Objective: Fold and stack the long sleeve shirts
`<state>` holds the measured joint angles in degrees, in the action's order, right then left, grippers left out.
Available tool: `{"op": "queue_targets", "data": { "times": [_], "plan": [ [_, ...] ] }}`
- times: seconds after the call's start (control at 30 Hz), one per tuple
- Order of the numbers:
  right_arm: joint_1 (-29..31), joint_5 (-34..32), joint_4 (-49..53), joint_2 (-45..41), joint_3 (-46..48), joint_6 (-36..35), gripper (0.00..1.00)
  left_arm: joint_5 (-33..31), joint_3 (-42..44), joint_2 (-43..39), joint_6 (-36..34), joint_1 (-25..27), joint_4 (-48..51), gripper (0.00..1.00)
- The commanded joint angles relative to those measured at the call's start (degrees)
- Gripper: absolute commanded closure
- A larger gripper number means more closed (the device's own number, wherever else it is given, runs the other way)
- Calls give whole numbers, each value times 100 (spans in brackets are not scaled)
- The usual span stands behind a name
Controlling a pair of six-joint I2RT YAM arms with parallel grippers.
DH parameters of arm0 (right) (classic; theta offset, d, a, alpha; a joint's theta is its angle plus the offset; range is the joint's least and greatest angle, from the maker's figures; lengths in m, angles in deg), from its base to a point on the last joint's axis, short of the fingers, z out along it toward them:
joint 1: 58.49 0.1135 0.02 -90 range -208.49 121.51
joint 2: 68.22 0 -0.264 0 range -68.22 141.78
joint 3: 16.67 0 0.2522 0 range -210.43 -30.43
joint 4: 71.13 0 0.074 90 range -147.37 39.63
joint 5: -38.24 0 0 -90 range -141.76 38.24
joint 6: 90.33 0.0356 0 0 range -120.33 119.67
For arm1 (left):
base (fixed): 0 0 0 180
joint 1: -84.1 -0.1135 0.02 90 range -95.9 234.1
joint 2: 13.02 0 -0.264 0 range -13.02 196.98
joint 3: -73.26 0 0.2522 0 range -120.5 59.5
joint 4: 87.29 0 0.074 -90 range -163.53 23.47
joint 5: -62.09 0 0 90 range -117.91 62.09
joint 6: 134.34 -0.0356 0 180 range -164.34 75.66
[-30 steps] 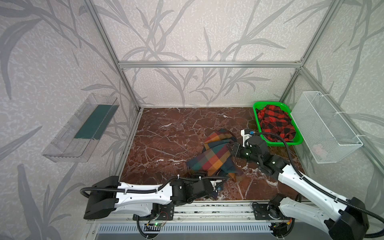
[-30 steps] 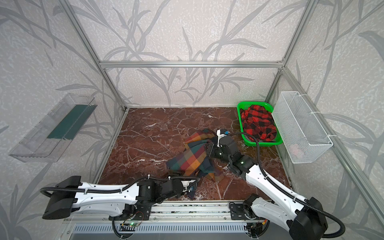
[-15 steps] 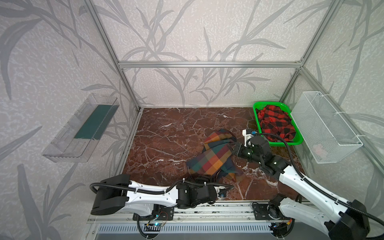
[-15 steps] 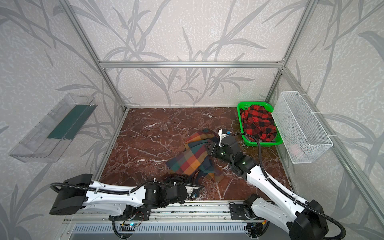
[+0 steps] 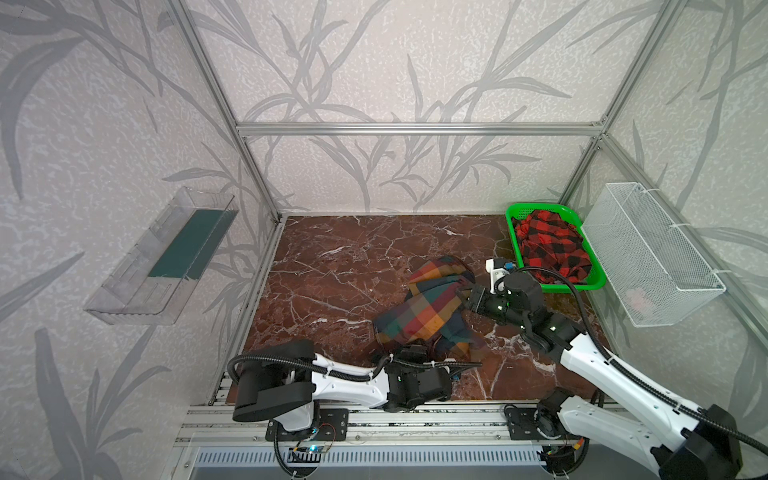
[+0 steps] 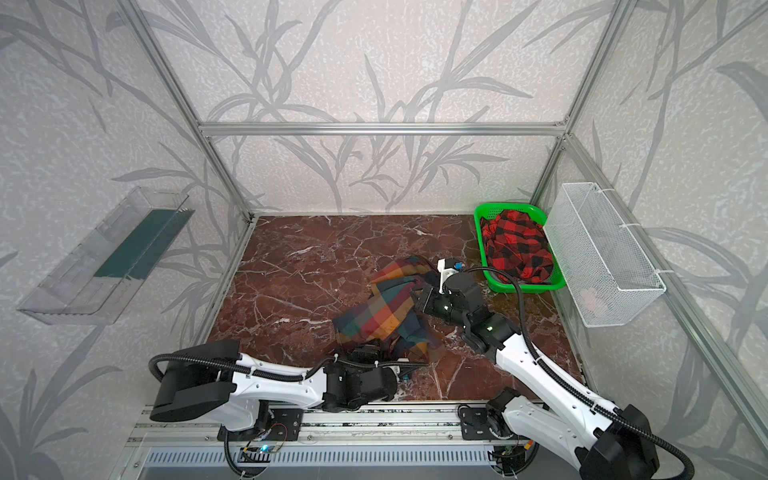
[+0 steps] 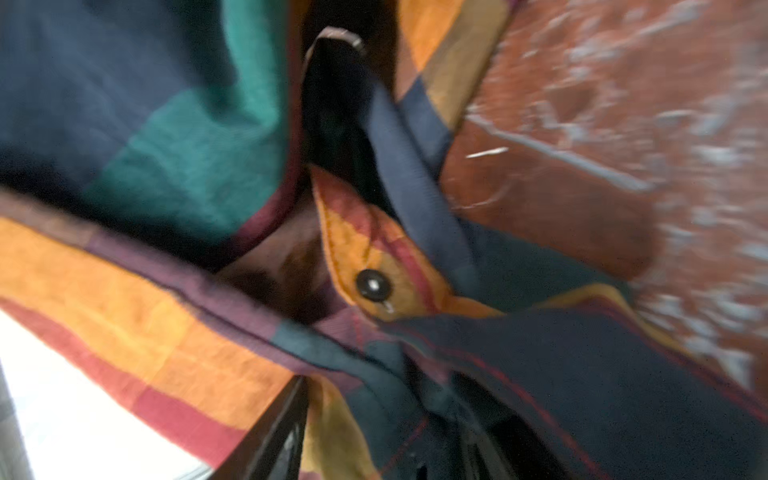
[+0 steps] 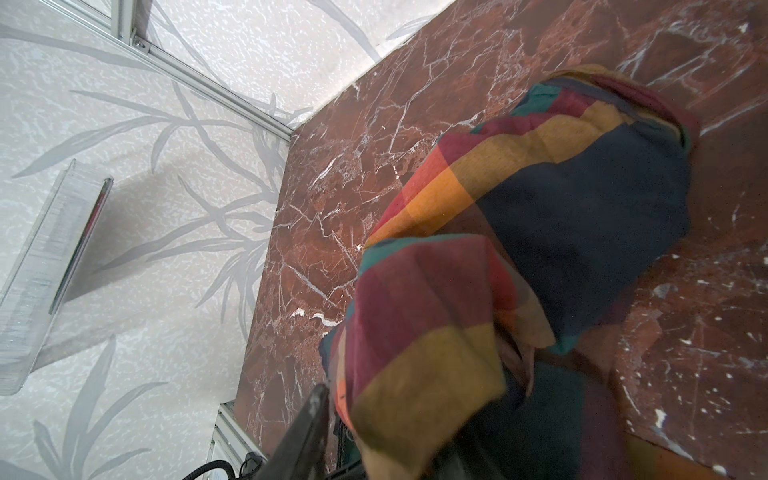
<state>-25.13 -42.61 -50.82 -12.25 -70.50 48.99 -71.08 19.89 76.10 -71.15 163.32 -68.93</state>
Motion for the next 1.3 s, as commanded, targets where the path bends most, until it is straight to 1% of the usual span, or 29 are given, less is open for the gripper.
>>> {"op": "queue_targets", "data": {
  "times": [0.0, 0.13, 0.23, 0.33, 0.37, 0.67, 0.83, 0.9, 0.97, 1.03, 1.13, 1.23, 1.27],
  "plan": [
    [-26, 70, -97, -151, 101, 43, 61, -329, -212, -24, 4, -183, -129, 52],
    [-35, 73, -76, -217, 122, 36, 62, -376, -228, -219, -39, -380, -152, 70],
    [-41, 81, -83, -243, 130, 47, 62, -357, -231, -380, -35, -531, -120, 89],
    [-51, 97, -111, -251, 140, 52, 63, -377, -242, -553, -86, -618, -108, 99],
    [-51, 110, -111, -248, 132, 52, 63, -359, -237, -627, -124, -635, -107, 100],
    [-98, 156, -94, -280, 144, 45, 64, -270, -238, -1309, -75, -972, 136, 100],
    [-100, 192, -63, -215, 128, 9, 64, -112, -278, -1856, 43, -1311, 254, 100],
    [-97, 240, 9, -126, 89, -70, 60, -21, -387, -2040, 133, -1474, 336, 100],
    [-117, 339, 147, -1, 26, -214, 51, 100, -615, -2215, 339, -1740, 440, 100],
    [-172, 491, 391, 155, -81, -381, 45, 222, -948, -2327, 654, -2081, 652, 100],
    [-299, 772, 680, 308, -167, -625, 35, 604, -1372, -2498, 1039, -2671, 891, 100],
    [-357, 766, 1050, 217, -108, -907, 25, 792, -1551, -2623, 972, -3099, 714, 100],
    [-366, 719, 1180, 128, -58, -1012, 24, 800, -1649, -2621, 938, -3230, 706, 100]
  ]
}}
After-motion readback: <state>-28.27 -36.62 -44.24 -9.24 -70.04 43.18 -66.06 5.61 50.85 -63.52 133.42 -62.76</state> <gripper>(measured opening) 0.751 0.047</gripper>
